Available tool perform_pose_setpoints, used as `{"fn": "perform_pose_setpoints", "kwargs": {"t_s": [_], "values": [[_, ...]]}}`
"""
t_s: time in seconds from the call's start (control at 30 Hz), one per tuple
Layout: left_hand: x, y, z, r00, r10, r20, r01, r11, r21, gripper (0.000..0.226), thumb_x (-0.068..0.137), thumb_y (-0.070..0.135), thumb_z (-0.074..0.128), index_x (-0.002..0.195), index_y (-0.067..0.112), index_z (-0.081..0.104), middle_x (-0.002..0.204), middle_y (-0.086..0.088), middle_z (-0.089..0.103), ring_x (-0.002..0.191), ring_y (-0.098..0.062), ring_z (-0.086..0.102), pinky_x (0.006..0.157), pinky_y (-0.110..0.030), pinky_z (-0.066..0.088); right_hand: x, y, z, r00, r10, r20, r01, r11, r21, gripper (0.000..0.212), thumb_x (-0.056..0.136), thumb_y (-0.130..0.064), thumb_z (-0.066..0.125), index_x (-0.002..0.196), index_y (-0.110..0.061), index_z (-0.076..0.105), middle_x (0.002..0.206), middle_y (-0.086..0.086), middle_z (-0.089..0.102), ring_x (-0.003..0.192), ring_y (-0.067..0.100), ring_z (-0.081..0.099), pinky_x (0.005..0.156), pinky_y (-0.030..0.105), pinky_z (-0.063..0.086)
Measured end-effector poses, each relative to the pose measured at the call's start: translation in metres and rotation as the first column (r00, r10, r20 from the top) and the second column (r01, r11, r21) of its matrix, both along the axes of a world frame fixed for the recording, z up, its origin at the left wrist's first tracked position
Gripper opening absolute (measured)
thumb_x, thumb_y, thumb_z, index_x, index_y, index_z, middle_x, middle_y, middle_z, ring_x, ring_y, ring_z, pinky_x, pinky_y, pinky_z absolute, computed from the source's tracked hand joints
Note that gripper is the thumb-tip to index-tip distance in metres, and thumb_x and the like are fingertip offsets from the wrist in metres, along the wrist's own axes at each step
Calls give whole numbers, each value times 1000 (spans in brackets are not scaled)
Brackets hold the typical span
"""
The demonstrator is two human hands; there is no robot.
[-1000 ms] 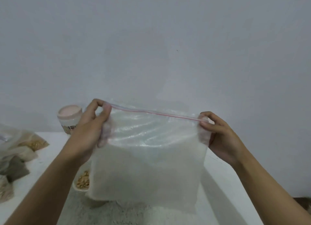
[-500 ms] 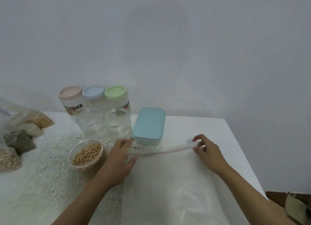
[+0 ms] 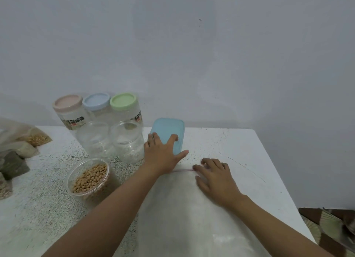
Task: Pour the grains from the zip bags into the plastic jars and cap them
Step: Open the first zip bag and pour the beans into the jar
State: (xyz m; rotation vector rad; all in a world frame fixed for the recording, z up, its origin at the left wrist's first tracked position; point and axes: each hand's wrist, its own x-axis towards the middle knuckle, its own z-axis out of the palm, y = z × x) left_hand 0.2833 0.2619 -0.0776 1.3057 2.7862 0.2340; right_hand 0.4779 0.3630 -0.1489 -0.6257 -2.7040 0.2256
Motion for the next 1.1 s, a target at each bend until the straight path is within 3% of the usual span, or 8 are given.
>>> {"fn": "perform_pose_setpoints", "kwargs": {"t_s": [0.17, 0.37, 0.6, 0.77, 0.87, 0.93, 1.03, 1.1], "values": [[-16, 19, 1, 998, 54, -13, -55, 998, -30, 65, 78, 86, 48, 120, 38, 38, 139, -19, 34, 133, -38, 28, 108, -54, 24, 2, 10, -6, 998, -60, -7, 60, 998, 25, 38, 98, -46, 45, 128, -34, 64, 131, 5, 54, 123, 25, 50, 98, 44, 37], [-26, 34, -2, 981, 107, 163, -112, 993, 21, 45, 82, 65, 61, 107, 40, 34, 145, -17, 21, 144, -41, 13, 113, -65, 14, 1, 22, -1, 994, -110, 0, 110, 993, -42, 45, 96, -52, 43, 133, -36, 64, 129, 1, 52, 123, 22, 47, 101, 41, 37], [-31, 37, 3, 957, 174, 231, -194, 979, 64, 70, 64, 59, 77, 115, 39, 33, 137, -15, 30, 131, -34, 33, 106, -56, 25, 2, 31, 5, 994, -111, -2, 111, 992, -67, 59, 86, -52, 48, 135, -24, 63, 130, 1, 59, 122, 25, 53, 103, 43, 45], [-34, 36, 25, 941, 98, 323, -152, 977, 147, 67, 60, 50, 80, 108, 44, 32, 112, -1, 46, 112, -26, 48, 90, -44, 27, 3, 33, 1, 992, -119, -44, 116, 990, -80, 55, 92, -55, 43, 131, -20, 61, 136, 3, 57, 127, 22, 46, 113, 41, 36], [-33, 24, 54, 948, -95, 305, 6, 960, 278, 72, 51, 48, 76, 109, 48, 34, 116, 5, 52, 108, -21, 50, 87, -40, 27, 3, 31, -1, 994, -112, -8, 111, 988, -104, 60, 95, -58, 35, 137, -22, 57, 146, 6, 51, 137, 25, 40, 120, 38, 23], [-29, 8, 76, 912, -330, 244, 257, 923, 287, 79, 49, 44, 76, 116, 49, 35, 125, 14, 48, 116, -15, 46, 95, -38, 26, 3, 31, -1, 993, -116, 16, 117, 986, -117, 63, 95, -59, 33, 140, -22, 56, 149, 7, 49, 140, 26, 39, 121, 40, 23], [-19, -10, 93, 768, -615, 180, 609, 788, 92, 87, 53, 38, 85, 127, 44, 38, 136, 16, 39, 125, -11, 33, 104, -34, 22, 2, 34, 0, 994, -106, -3, 104, 982, -161, 60, 93, -56, 41, 137, -18, 58, 142, 3, 57, 133, 25, 48, 117, 42, 32], [-14, -14, 85, 720, -672, 173, 682, 731, -1, 89, 54, 34, 90, 128, 40, 40, 142, 11, 36, 127, -10, 29, 106, -33, 20, 3, 35, 2, 993, -107, -43, 93, 963, -251, 57, 90, -50, 50, 137, -19, 58, 137, -2, 61, 126, 20, 52, 111, 39, 39]]}}
